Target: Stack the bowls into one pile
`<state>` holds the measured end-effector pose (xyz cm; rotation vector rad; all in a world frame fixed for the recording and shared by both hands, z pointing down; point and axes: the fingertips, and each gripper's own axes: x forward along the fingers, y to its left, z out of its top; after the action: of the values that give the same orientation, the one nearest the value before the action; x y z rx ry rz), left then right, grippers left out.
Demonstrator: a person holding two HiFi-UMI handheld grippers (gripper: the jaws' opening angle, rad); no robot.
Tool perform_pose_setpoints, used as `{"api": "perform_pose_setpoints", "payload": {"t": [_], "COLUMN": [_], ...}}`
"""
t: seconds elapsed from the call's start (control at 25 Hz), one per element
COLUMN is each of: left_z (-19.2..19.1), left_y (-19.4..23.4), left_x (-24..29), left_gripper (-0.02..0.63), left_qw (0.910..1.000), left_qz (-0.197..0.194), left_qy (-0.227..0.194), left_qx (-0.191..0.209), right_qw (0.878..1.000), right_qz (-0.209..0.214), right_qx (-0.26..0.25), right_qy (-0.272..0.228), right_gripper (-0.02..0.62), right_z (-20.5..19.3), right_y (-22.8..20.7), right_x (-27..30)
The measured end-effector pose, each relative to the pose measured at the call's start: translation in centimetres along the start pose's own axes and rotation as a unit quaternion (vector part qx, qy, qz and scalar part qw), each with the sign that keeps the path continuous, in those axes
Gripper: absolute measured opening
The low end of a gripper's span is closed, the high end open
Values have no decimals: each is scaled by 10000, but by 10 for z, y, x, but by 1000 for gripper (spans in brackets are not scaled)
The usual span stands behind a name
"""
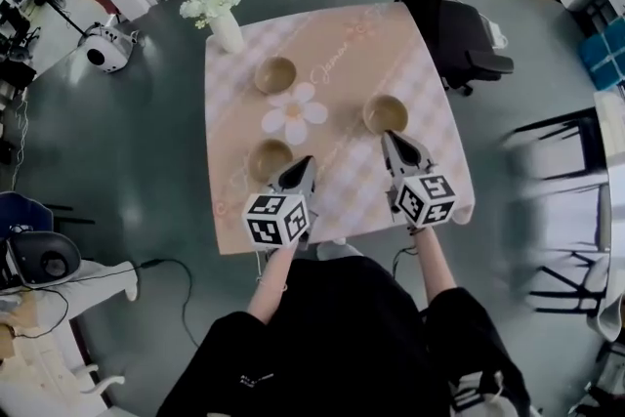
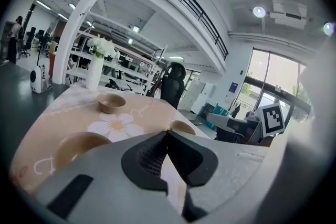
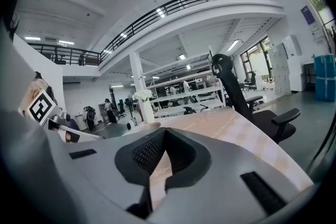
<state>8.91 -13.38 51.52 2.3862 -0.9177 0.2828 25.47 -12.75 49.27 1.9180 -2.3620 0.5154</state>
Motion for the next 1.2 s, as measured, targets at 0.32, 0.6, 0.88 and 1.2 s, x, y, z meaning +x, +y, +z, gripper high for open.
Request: {"api": "perform_pose_setpoints", "payload": {"t": [0.32, 0.6, 0.88, 1.2], "left_z": [-4, -4, -7, -13], "left_y": [-7, -8, -9, -4], "left_x": [42, 68, 86, 96], "left_gripper": [-3, -3, -3, -3], "left_qw": [9997, 9987, 9973, 9960], "left_qz": [-117, -203, -315, -370], "left_qy": [218, 465, 654, 779], "left_qx": [-80, -32, -143, -244], "right_qw": [9984, 9948, 9891, 9794], "right_qz": [-451, -886, -1282, -1710], "right_qx": [-69, 217, 296, 650], "right_qy": [324, 445, 667, 856], "right_gripper": [-9, -9, 63, 140], "right_z": [-7, -18, -30, -53], "right_y": [-52, -88, -111, -132], "right_x": [18, 34, 45, 58]}}
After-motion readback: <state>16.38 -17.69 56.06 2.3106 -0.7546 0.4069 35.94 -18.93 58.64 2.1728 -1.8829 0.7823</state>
